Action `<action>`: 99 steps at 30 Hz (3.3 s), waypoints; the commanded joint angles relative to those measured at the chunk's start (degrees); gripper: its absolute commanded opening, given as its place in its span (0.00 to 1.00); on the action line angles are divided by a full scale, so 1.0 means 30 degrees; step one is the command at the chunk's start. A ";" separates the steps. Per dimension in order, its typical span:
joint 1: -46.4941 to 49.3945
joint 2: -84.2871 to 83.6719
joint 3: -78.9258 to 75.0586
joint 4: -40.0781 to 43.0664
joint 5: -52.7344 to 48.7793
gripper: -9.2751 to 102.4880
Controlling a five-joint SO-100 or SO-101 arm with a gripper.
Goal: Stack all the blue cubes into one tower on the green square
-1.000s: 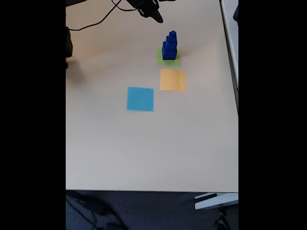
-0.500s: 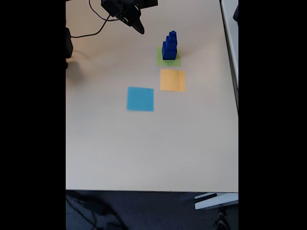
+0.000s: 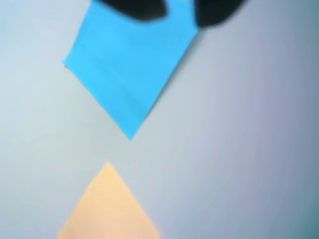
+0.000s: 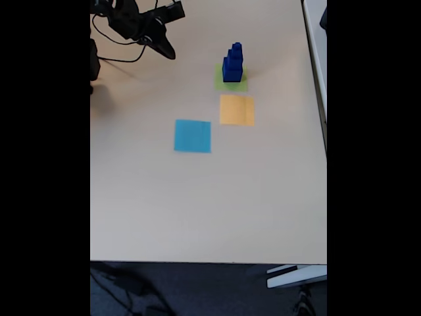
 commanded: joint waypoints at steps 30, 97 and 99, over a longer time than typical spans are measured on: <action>-0.2695 1.4561 1.2656 0.1582 -1.0723 0.08; -0.2842 1.4590 1.2656 0.3164 -1.0459 0.08; -0.2842 1.4590 1.2656 0.3164 -1.0459 0.08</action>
